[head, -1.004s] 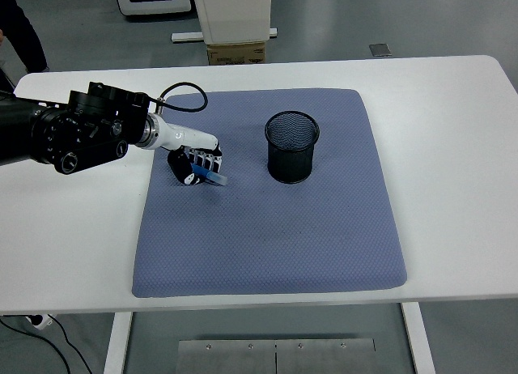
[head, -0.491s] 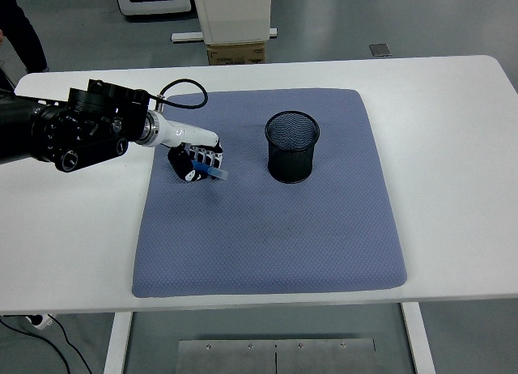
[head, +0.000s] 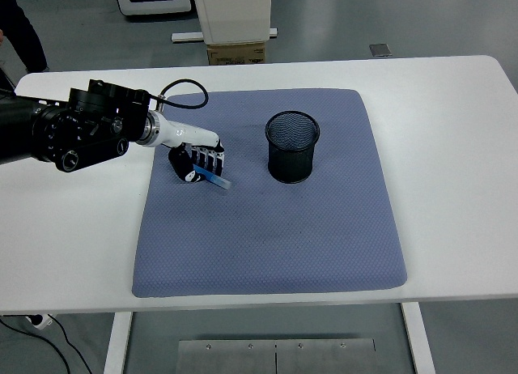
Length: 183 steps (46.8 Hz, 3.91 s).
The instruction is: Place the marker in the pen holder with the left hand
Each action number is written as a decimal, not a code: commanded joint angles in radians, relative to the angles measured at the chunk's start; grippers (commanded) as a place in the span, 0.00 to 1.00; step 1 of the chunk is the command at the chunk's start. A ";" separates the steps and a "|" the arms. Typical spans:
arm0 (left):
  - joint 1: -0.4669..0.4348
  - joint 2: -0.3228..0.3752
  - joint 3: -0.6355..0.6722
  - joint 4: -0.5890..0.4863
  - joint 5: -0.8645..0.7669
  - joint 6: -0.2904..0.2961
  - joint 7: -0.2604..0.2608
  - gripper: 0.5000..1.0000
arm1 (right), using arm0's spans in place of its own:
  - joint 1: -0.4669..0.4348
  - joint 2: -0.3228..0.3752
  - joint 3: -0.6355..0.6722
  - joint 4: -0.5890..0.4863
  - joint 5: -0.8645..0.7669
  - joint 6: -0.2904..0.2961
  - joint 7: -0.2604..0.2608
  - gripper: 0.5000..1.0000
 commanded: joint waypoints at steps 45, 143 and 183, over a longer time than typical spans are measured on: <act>-0.020 0.011 -0.053 0.018 -0.018 -0.009 -0.009 0.02 | 0.000 0.000 0.000 0.000 0.000 0.000 -0.001 1.00; -0.026 -0.124 -0.343 0.026 -0.497 0.003 -0.006 0.00 | -0.002 0.000 0.000 0.000 0.000 0.000 -0.001 1.00; -0.003 -0.111 -0.365 0.028 -0.563 -0.005 -0.009 1.00 | 0.000 0.000 0.000 0.000 0.000 0.000 -0.001 1.00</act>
